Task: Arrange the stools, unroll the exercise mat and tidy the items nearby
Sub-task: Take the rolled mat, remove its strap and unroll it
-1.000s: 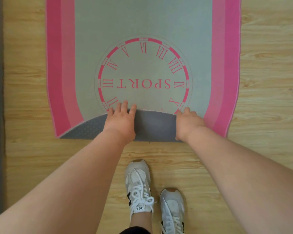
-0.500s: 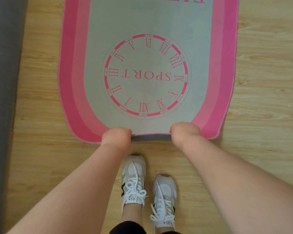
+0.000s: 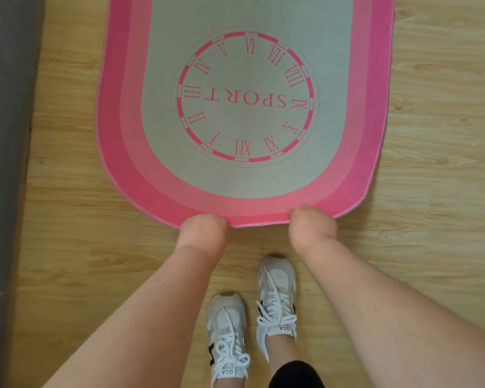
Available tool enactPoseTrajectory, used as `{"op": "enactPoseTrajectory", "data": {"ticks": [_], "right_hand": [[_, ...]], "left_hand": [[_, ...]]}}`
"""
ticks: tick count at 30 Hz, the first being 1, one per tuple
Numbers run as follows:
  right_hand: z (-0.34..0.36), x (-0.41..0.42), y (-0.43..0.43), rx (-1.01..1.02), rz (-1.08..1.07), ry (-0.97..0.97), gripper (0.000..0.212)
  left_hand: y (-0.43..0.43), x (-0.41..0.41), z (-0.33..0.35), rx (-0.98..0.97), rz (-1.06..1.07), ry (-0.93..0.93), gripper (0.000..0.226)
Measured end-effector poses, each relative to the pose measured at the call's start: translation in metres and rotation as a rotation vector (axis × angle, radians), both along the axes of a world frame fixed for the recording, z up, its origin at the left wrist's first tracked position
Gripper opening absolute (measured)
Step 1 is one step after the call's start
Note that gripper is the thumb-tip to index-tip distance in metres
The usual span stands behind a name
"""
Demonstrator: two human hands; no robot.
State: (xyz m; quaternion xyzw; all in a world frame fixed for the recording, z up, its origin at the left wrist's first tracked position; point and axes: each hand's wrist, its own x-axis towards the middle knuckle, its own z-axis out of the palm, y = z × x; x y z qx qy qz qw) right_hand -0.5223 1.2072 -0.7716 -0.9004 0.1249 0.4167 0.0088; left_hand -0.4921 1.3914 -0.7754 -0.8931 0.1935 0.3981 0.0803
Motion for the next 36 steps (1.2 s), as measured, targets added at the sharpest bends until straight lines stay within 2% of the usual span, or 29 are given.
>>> {"op": "enactPoseTrajectory", "data": {"ticks": [10, 14, 17, 22, 28, 36], "right_hand": [[-0.011, -0.054, 0.015, 0.019, -0.104, 0.026, 0.042], [-0.014, -0.086, 0.015, 0.034, -0.116, 0.06, 0.05], [-0.015, -0.098, 0.012, 0.051, -0.119, 0.089, 0.054], [-0.009, -0.095, 0.005, 0.157, -0.169, 0.17, 0.07], [0.02, -0.069, 0.002, 0.137, -0.186, 0.15, 0.071], [0.113, -0.02, 0.002, 0.123, -0.13, 0.005, 0.069]], "left_hand": [[0.013, -0.052, -0.008, -0.016, -0.031, 0.023, 0.042], [0.013, -0.076, -0.007, -0.001, -0.018, 0.067, 0.048], [0.011, -0.086, -0.007, 0.019, -0.03, 0.112, 0.056], [0.011, -0.083, -0.002, 0.056, 0.013, 0.223, 0.083], [-0.006, -0.067, 0.027, 0.089, 0.045, 0.242, 0.074], [-0.033, -0.02, 0.118, 0.009, 0.041, 0.075, 0.063]]}}
